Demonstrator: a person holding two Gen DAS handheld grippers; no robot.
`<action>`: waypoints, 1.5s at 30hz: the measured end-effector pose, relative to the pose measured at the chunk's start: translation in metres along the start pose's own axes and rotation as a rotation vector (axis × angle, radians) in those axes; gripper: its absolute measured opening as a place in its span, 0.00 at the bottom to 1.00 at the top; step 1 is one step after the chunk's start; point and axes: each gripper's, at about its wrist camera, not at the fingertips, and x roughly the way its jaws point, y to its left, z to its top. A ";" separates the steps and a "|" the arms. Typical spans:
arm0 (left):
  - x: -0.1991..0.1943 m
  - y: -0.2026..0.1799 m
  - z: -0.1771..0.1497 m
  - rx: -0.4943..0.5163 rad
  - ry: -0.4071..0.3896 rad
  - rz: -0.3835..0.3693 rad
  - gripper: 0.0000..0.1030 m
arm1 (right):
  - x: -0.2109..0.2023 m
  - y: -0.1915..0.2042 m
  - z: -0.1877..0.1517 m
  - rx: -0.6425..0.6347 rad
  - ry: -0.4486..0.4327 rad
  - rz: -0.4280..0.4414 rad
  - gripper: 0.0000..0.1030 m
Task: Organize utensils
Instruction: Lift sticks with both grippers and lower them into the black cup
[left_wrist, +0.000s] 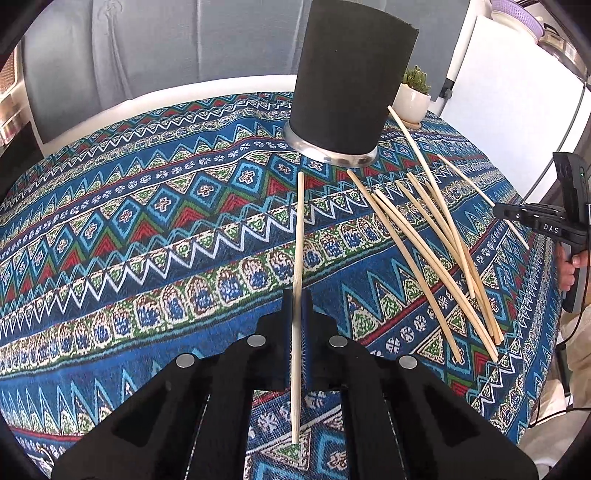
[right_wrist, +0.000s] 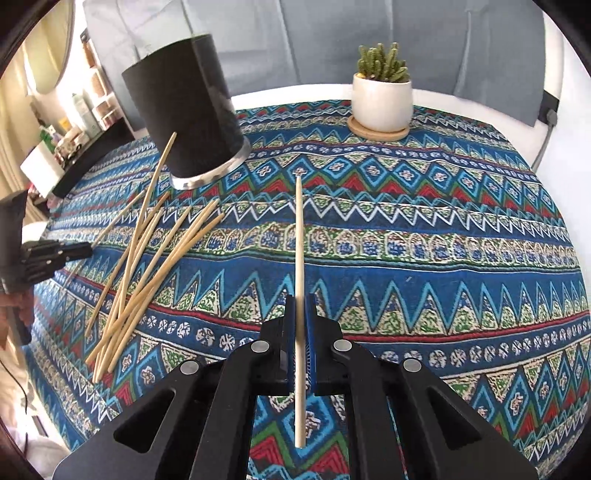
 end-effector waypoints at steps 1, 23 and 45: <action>-0.003 0.002 -0.002 -0.009 -0.005 0.003 0.04 | -0.005 -0.003 0.000 0.009 -0.015 0.001 0.05; -0.148 0.008 0.105 0.020 -0.378 0.054 0.05 | -0.116 0.029 0.107 -0.045 -0.386 0.092 0.05; -0.042 0.004 0.207 -0.035 -0.756 -0.407 0.05 | -0.027 0.059 0.207 0.115 -0.803 0.414 0.05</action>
